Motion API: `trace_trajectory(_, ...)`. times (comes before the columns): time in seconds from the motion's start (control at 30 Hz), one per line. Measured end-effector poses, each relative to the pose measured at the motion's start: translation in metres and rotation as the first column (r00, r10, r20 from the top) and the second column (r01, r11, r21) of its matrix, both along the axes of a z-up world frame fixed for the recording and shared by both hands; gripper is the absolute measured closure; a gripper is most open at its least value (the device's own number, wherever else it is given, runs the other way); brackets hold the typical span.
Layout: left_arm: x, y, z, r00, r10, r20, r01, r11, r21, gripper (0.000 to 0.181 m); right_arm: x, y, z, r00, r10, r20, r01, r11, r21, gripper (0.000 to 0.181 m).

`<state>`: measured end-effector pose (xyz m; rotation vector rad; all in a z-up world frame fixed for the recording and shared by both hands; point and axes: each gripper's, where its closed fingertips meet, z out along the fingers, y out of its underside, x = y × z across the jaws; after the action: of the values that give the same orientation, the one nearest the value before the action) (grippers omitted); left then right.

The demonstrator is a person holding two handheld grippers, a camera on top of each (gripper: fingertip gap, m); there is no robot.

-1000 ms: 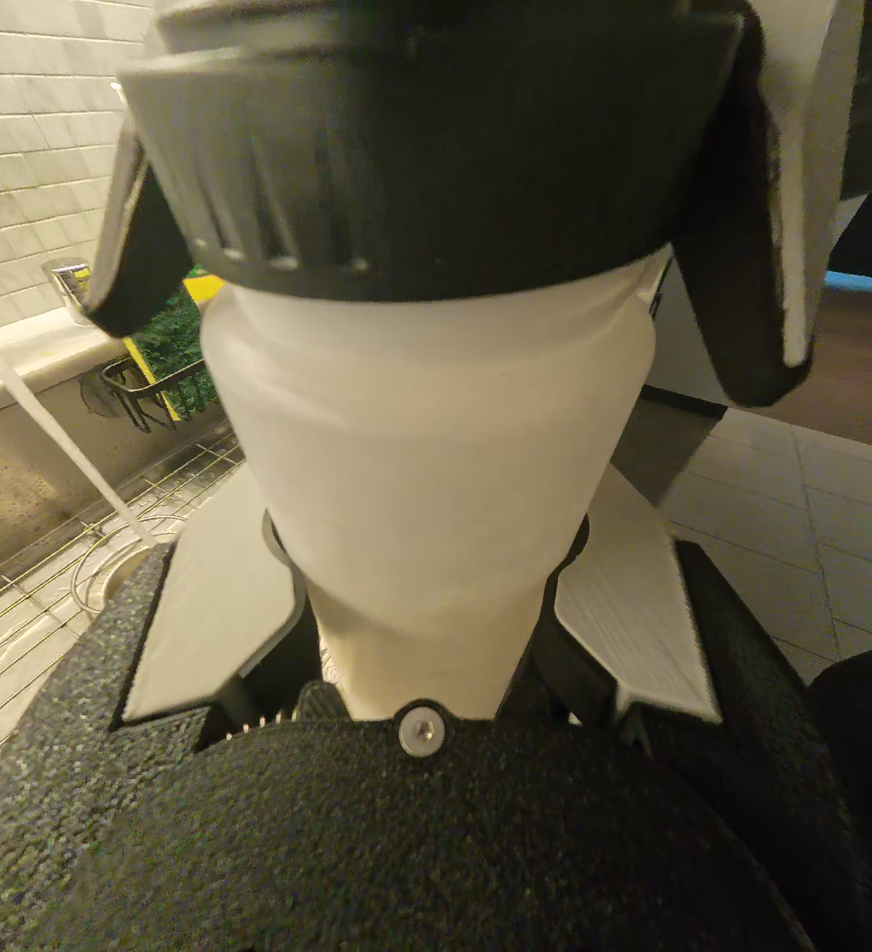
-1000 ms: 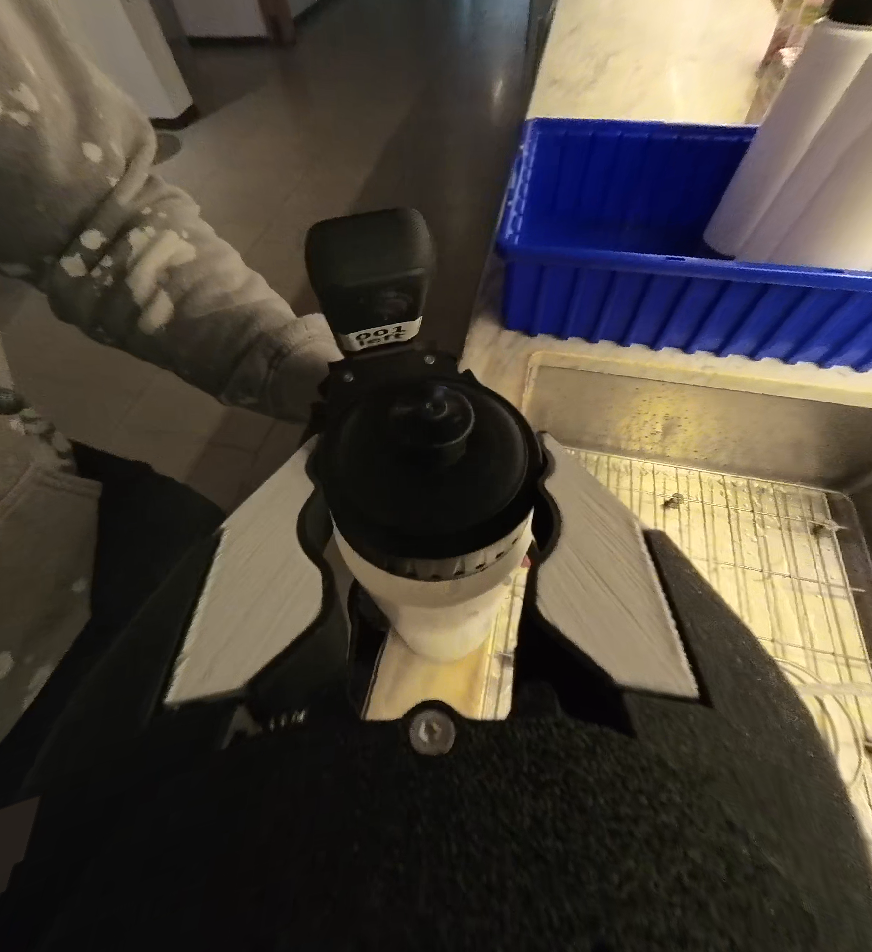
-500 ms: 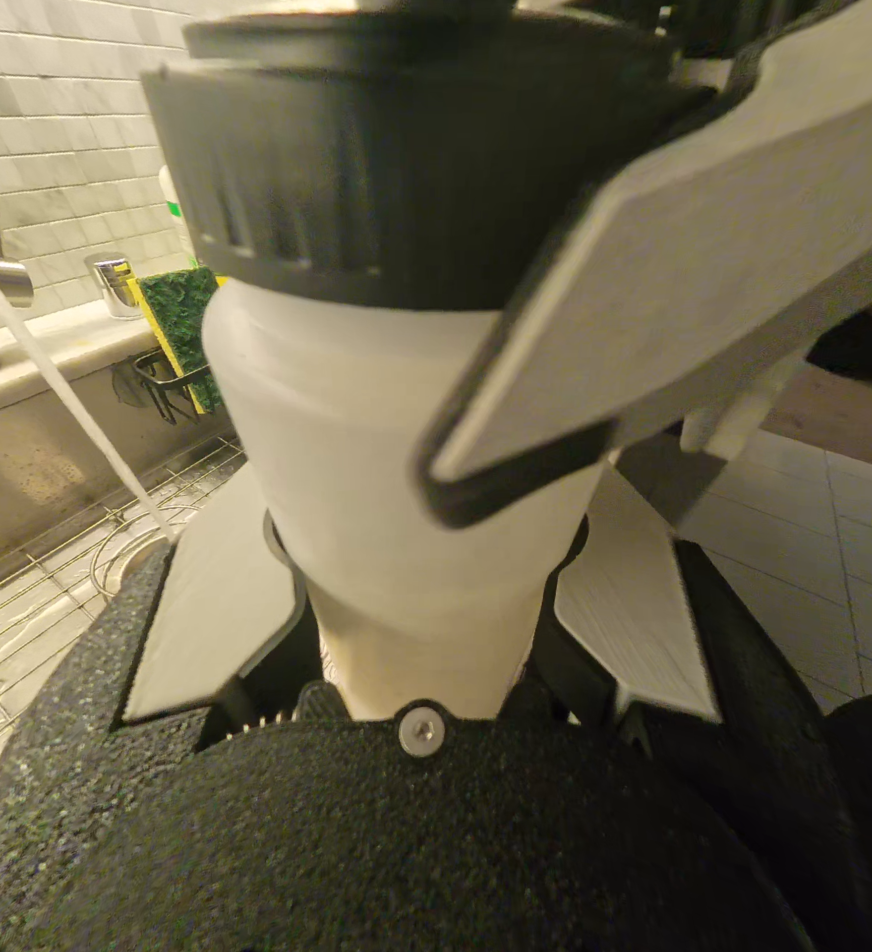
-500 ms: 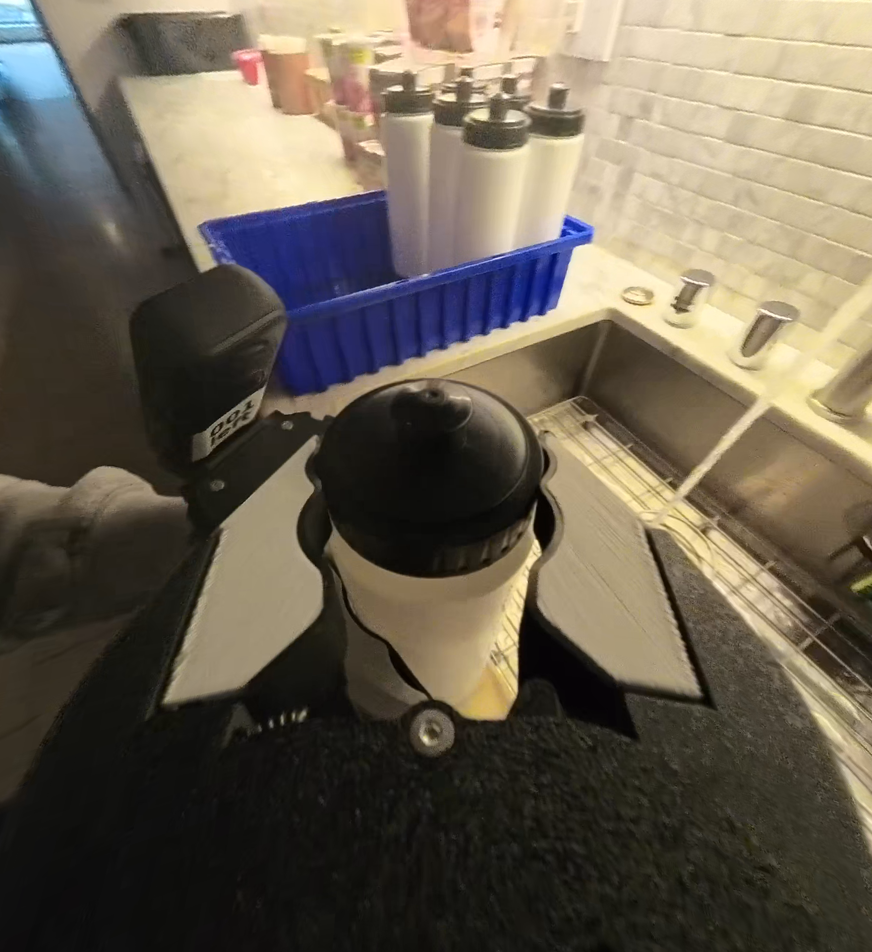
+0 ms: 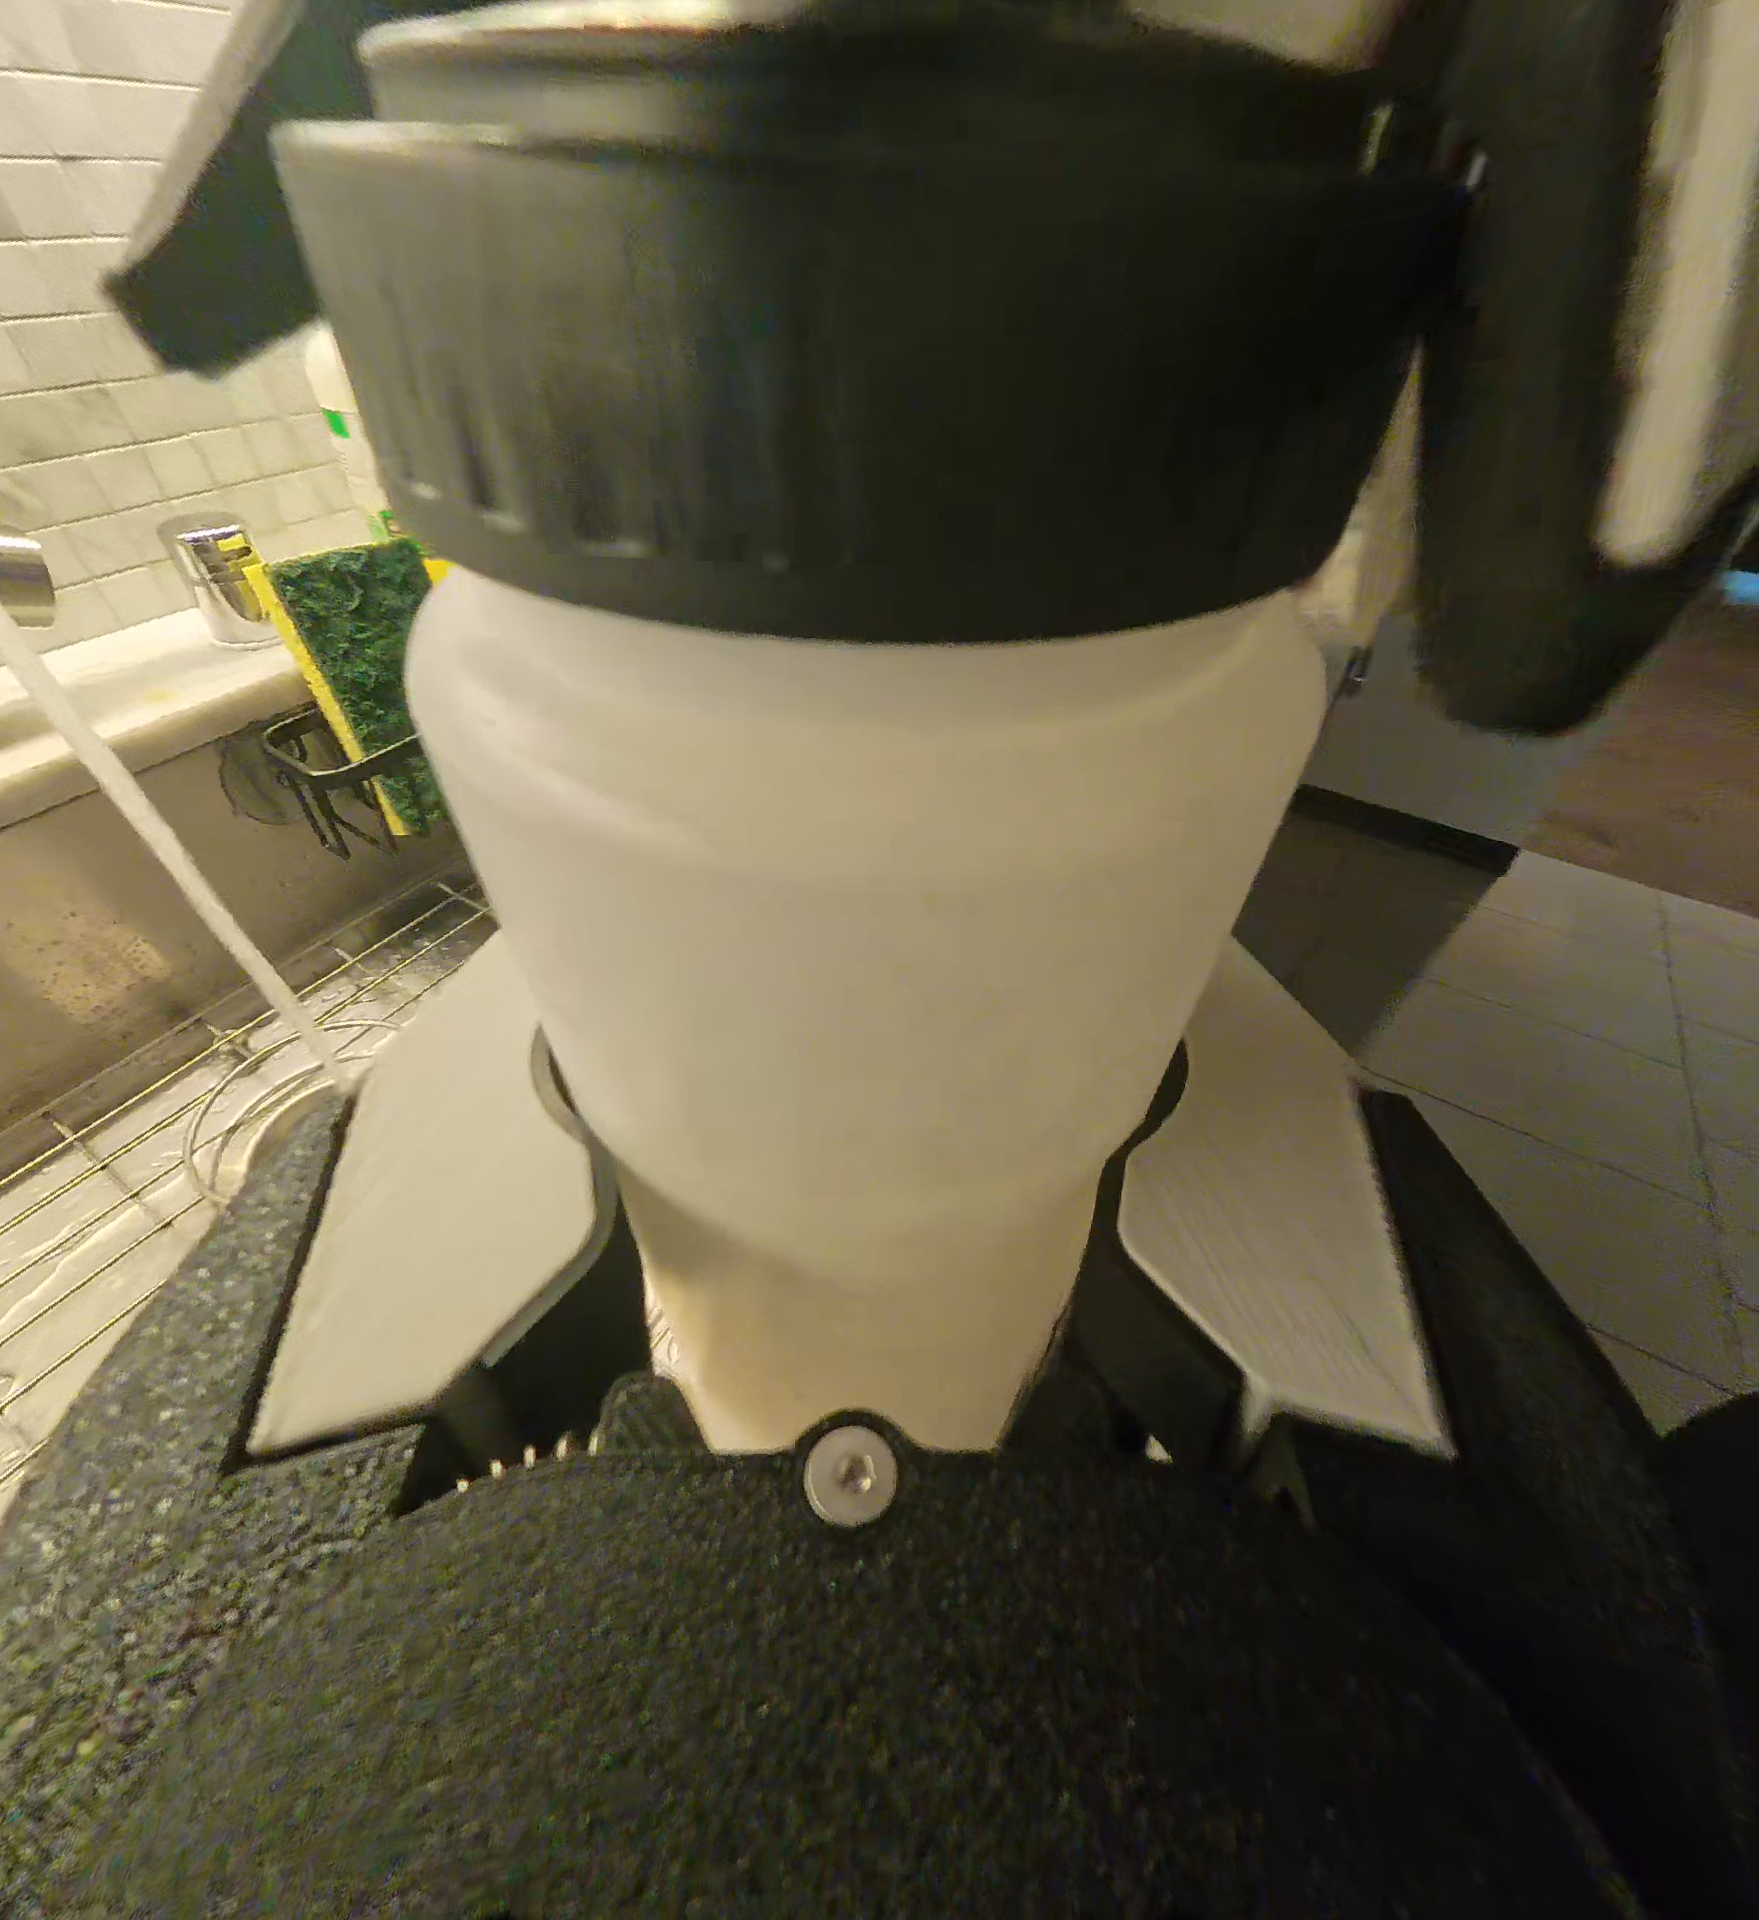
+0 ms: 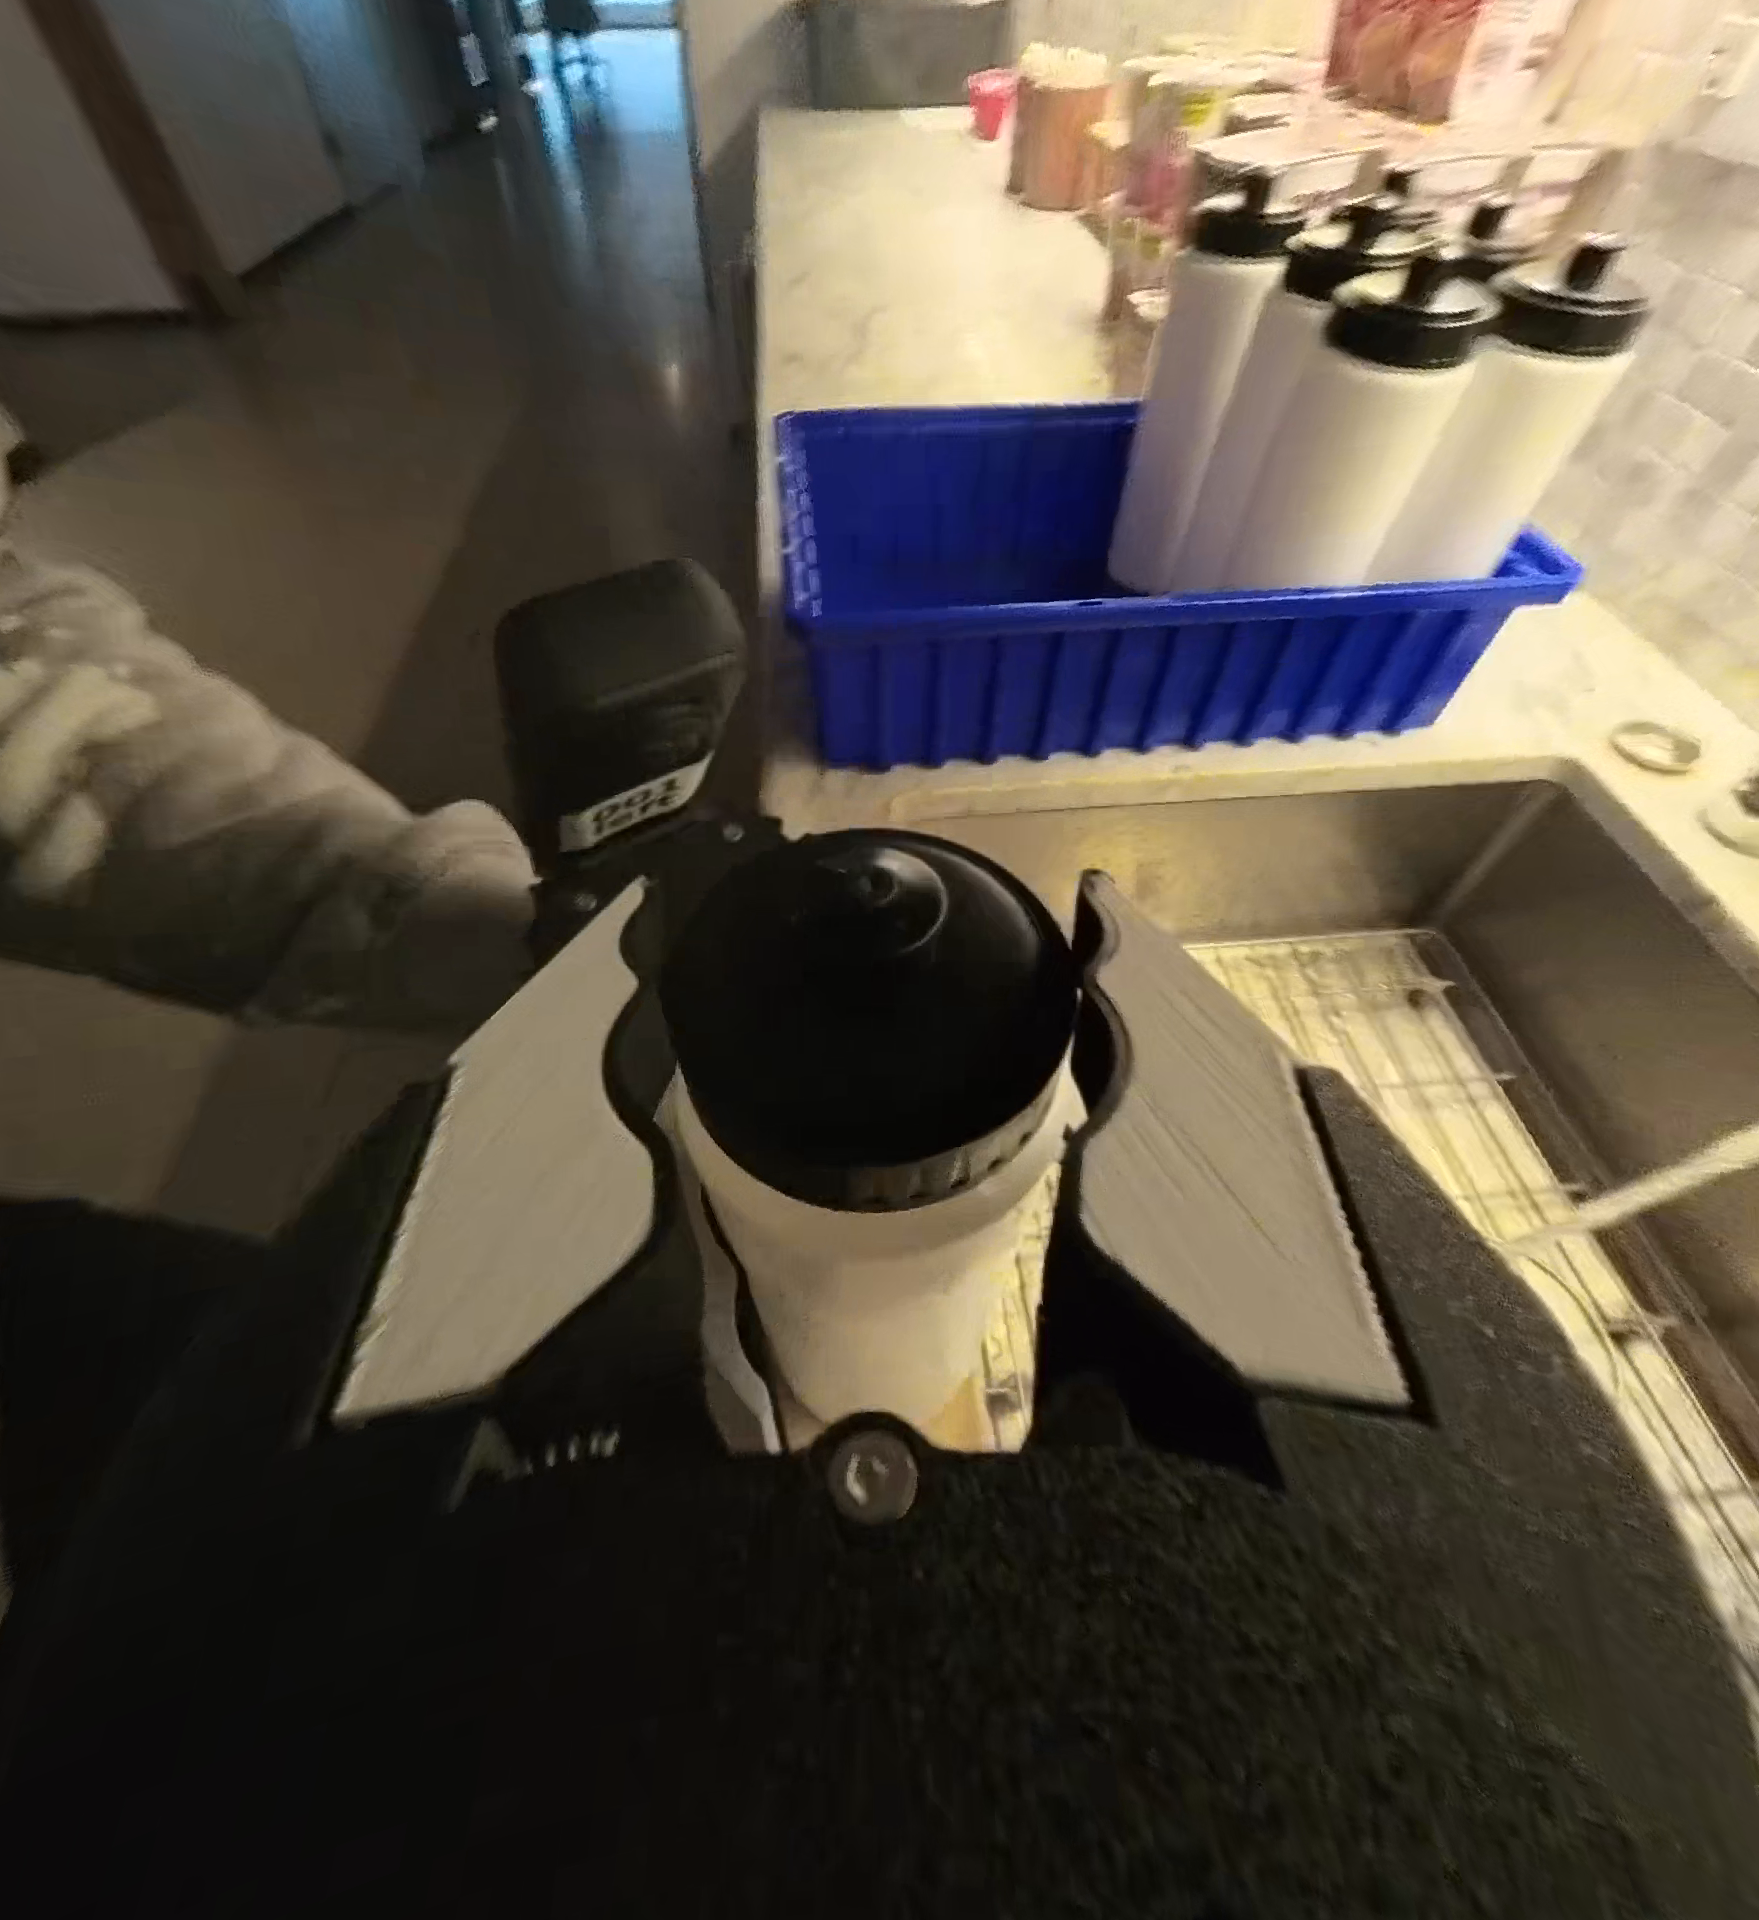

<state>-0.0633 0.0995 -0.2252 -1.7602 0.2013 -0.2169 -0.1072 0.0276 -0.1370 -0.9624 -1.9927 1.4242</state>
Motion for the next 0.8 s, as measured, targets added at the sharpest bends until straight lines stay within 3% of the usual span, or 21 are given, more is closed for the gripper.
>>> trace_trajectory(0.07,-0.002,0.002,0.0,0.999,0.034,0.0,-0.034,0.999,0.001,0.077,-0.004,0.008,0.002,0.972,-0.23,-0.059,0.227,0.973,-0.039,0.105)
trace_trajectory(0.13,-0.004,0.004,0.0,0.998,0.065,-0.001,-0.065,0.998,0.001,0.078,-0.007,0.018,0.003,0.873,-0.481,-0.084,0.476,0.876,-0.075,0.104)
trace_trajectory(0.23,-0.005,0.004,0.001,0.996,0.091,-0.001,-0.091,0.996,0.013,0.077,-0.005,0.023,0.001,0.731,-0.676,-0.089,0.677,0.736,-0.031,0.102)
trace_trajectory(0.33,-0.004,0.003,0.001,0.997,0.08,0.002,-0.08,0.997,0.009,0.079,-0.003,0.011,0.004,0.839,-0.538,-0.077,0.539,0.842,-0.016,0.084)
trace_trajectory(0.43,-0.002,0.004,0.001,0.999,0.044,0.005,-0.044,0.999,0.009,0.077,0.004,0.005,0.008,0.979,-0.197,-0.052,0.196,0.98,-0.019,0.085)
trace_trajectory(0.57,0.0,0.002,0.001,1.0,0.006,0.004,-0.006,1.0,0.005,0.077,0.009,-0.001,-0.007,0.986,0.144,0.084,-0.144,0.99,-0.003,0.099)
trace_trajectory(0.67,0.0,0.001,0.001,1.0,0.006,0.01,-0.006,1.0,0.011,0.078,0.005,-0.004,-0.007,0.99,0.128,0.055,-0.128,0.992,-0.002,0.103)
trace_trajectory(0.73,-0.001,0.001,0.001,1.0,0.021,0.012,-0.022,1.0,0.011,0.077,0.002,0.0,-0.005,1.0,-0.03,-0.003,0.03,0.999,-0.038,0.104)
trace_trajectory(0.8,-0.001,0.002,0.001,0.999,0.03,0.016,-0.031,0.999,0.013,0.077,-0.002,0.007,-0.003,0.962,-0.263,-0.069,0.259,0.964,-0.066,0.104)
